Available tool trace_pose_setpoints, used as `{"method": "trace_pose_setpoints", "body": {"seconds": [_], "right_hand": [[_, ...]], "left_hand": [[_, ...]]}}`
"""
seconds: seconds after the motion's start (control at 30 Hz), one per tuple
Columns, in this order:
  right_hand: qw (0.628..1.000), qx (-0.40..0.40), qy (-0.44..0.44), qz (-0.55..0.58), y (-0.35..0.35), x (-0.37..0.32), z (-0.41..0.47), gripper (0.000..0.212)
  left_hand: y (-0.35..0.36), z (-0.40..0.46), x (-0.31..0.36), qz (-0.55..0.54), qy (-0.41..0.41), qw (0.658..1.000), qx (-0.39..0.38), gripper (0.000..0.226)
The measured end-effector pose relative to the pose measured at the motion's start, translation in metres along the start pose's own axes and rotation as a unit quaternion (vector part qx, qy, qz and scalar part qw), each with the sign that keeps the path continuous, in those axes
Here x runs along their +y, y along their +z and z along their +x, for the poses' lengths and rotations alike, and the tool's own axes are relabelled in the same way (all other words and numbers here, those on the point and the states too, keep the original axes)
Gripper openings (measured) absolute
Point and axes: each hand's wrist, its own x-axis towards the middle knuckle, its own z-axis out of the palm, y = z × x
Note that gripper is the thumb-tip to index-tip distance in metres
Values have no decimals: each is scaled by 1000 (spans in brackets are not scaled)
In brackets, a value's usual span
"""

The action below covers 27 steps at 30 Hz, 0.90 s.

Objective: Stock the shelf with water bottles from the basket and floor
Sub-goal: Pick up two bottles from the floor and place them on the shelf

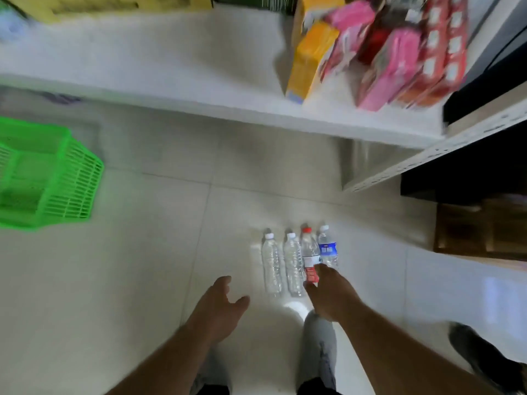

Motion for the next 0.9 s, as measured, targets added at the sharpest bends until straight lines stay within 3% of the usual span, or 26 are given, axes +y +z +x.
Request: {"method": "trace_pose_setpoints", "body": {"seconds": [0.17, 0.33, 0.53, 0.73, 0.8, 0.9], "right_hand": [[1000, 3, 14, 23, 69, 27, 142, 45], [998, 60, -12, 7, 115, 35, 219, 46], [991, 135, -6, -10, 135, 33, 253, 39], [989, 147, -5, 2, 146, 29, 265, 58], [989, 149, -2, -8, 149, 26, 269, 62], [991, 127, -5, -45, 150, 19, 275, 60]], "left_hand": [[82, 129, -41, -12, 0, 1000, 5, 76], [141, 214, -56, -32, 9, 999, 16, 76], [174, 260, -54, -66, 9, 998, 7, 75], [179, 275, -56, -93, -10, 996, 13, 86], [180, 279, -54, -84, -12, 996, 13, 80], [182, 287, -52, -87, -16, 996, 15, 51]]}}
